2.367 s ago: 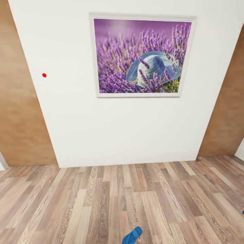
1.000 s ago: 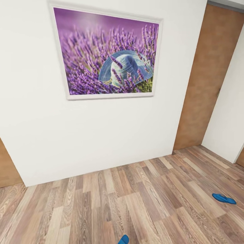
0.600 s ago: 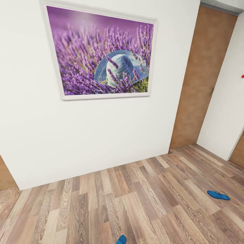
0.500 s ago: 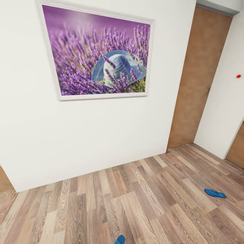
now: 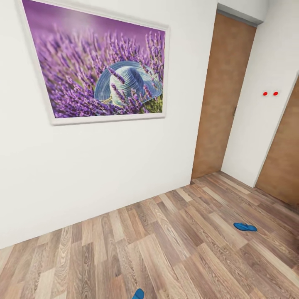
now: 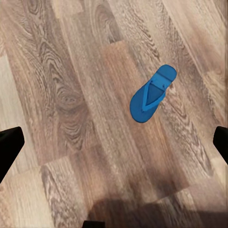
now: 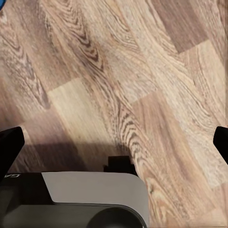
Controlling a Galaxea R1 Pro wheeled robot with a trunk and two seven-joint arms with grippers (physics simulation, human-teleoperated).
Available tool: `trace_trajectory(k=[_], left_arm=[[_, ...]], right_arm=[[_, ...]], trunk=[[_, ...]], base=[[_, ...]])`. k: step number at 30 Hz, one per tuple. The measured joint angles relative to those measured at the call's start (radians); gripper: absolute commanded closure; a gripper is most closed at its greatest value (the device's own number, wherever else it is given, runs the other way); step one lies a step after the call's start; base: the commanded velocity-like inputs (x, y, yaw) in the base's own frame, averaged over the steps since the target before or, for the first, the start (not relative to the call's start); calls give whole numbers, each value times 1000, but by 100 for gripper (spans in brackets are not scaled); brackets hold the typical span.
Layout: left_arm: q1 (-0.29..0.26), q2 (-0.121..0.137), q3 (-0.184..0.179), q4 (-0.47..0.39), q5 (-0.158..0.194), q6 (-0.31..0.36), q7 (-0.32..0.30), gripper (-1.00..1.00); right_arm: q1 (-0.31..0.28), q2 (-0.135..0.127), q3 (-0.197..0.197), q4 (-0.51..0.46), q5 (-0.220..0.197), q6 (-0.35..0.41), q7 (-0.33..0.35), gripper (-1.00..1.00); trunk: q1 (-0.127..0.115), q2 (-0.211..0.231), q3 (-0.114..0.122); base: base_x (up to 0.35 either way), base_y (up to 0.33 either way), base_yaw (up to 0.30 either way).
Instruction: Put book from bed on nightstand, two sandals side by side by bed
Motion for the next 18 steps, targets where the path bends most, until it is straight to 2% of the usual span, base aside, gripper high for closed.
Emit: trace_trajectory(k=[18], left_arm=[[0,0,0,0,0,0,0,-100]], right_arm=[[0,0,0,0,0,0,0,-100]], trunk=[[0,0,0]], base=[[0,0,-217]])
